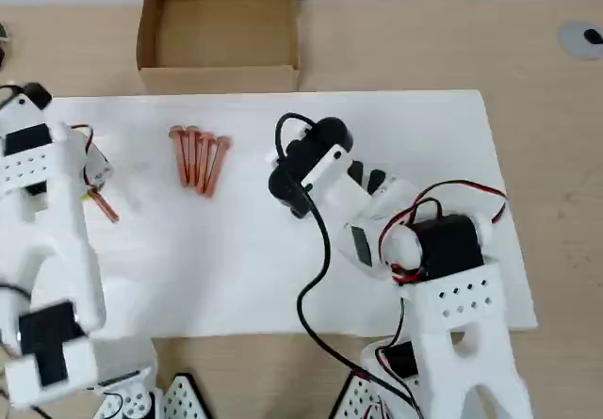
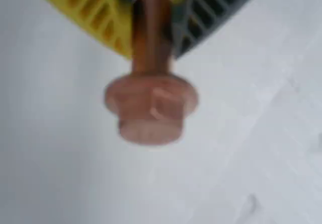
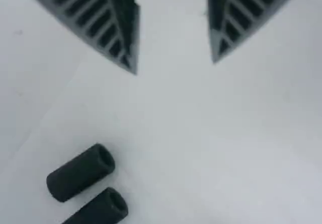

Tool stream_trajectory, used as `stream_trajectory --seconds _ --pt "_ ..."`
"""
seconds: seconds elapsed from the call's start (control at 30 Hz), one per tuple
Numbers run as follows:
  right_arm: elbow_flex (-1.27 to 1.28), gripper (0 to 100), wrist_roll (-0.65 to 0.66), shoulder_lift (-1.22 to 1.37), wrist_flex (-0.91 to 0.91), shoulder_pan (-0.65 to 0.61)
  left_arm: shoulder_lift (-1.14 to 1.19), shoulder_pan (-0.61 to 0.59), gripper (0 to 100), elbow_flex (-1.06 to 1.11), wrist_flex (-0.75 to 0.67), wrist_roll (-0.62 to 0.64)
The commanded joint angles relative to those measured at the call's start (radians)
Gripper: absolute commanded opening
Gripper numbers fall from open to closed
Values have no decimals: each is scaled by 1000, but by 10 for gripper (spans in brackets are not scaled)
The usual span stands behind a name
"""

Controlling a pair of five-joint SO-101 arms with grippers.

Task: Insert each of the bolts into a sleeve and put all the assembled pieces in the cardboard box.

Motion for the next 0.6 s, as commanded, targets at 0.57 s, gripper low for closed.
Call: stream_trajectory --seconds 0.57 --pt "-142 135 -482 423 -221 -99 -727 6 11 419 3 -161"
